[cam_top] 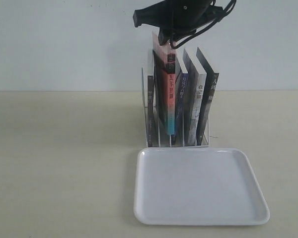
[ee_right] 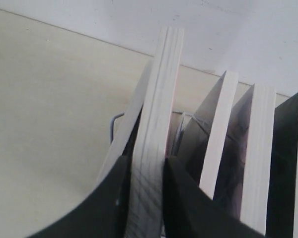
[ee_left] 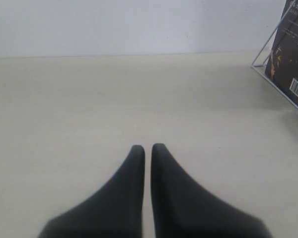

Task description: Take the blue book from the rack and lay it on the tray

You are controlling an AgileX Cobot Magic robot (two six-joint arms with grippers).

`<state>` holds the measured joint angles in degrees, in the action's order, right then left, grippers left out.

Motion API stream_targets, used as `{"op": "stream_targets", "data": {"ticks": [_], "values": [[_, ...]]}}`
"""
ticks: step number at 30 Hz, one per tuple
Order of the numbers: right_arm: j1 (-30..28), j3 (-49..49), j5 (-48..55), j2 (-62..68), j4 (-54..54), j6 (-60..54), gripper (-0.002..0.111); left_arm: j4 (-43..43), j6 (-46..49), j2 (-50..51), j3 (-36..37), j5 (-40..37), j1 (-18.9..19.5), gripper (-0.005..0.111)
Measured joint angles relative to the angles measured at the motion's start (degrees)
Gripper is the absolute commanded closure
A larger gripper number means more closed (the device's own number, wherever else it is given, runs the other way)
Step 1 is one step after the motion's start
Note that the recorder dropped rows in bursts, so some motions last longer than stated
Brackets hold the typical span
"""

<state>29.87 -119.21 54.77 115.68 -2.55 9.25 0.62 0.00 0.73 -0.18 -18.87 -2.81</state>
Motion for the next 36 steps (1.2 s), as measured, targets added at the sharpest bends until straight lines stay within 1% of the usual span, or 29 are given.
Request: {"op": "stream_targets", "data": {"ticks": [18, 20, 22, 23, 25, 26, 27, 29, 30, 31, 32, 33, 36], "values": [[-0.1, 0.0, -4.6, 4.4, -0.6, 0.2, 0.108, 0.0, 0.0, 0.0, 0.0, 0.0, 0.0, 0.103], [-0.1, 0.0, -4.9, 5.0, -0.6, 0.2, 0.107, 0.0, 0.0, 0.0, 0.0, 0.0, 0.0, 0.103], [-0.1, 0.0, -4.9, 5.6, -0.7, 0.2, 0.099, 0.0, 0.0, 0.0, 0.0, 0.0, 0.0, 0.103], [-0.1, 0.0, -5.0, 5.7, -0.7, 0.2, 0.092, 0.0, 0.0, 0.0, 0.0, 0.0, 0.0, 0.103], [-0.1, 0.0, -4.9, 5.7, -0.7, 0.2, 0.077, 0.0, 0.0, 0.0, 0.0, 0.0, 0.0, 0.103], [-0.1, 0.0, -4.8, 5.7, -0.7, 0.2, 0.061, 0.0, 0.0, 0.0, 0.0, 0.0, 0.0, 0.103], [-0.1, 0.0, -4.1, 5.7, -0.7, -0.1, 0.058, 0.0, 0.0, 0.0, 0.0, 0.0, 0.0, 0.103], [-0.1, 0.0, -2.5, 5.8, -0.7, -0.5, 0.062, 0.0, 0.0, 0.0, 0.0, 0.0, 0.0, 0.103], [-0.1, 0.0, -1.8, 5.7, -0.7, -0.6, 0.069, 0.0, 0.0, 0.0, 0.0, 0.0, 0.0, 0.103], [-0.1, 0.0, -1.2, 5.0, -0.7, -0.8, 0.072, 0.0, 0.0, 0.0, 0.0, 0.0, 0.0, 0.103], [-0.1, 0.0, -1.1, 4.5, -0.7, -0.9, 0.078, 0.0, 0.0, 0.0, 0.0, 0.0, 0.0, 0.103], [-0.1, 0.0, -1.1, 3.2, -0.7, -0.8, 0.079, 0.0, 0.0, 0.0, 0.0, 0.0, 0.0, 0.103], [-0.1, 0.0, -1.2, 0.1, -1.9, -1.1, 0.074, 0.0, 0.0, 0.0, 0.0, 0.0, 0.0, 0.103]]}}
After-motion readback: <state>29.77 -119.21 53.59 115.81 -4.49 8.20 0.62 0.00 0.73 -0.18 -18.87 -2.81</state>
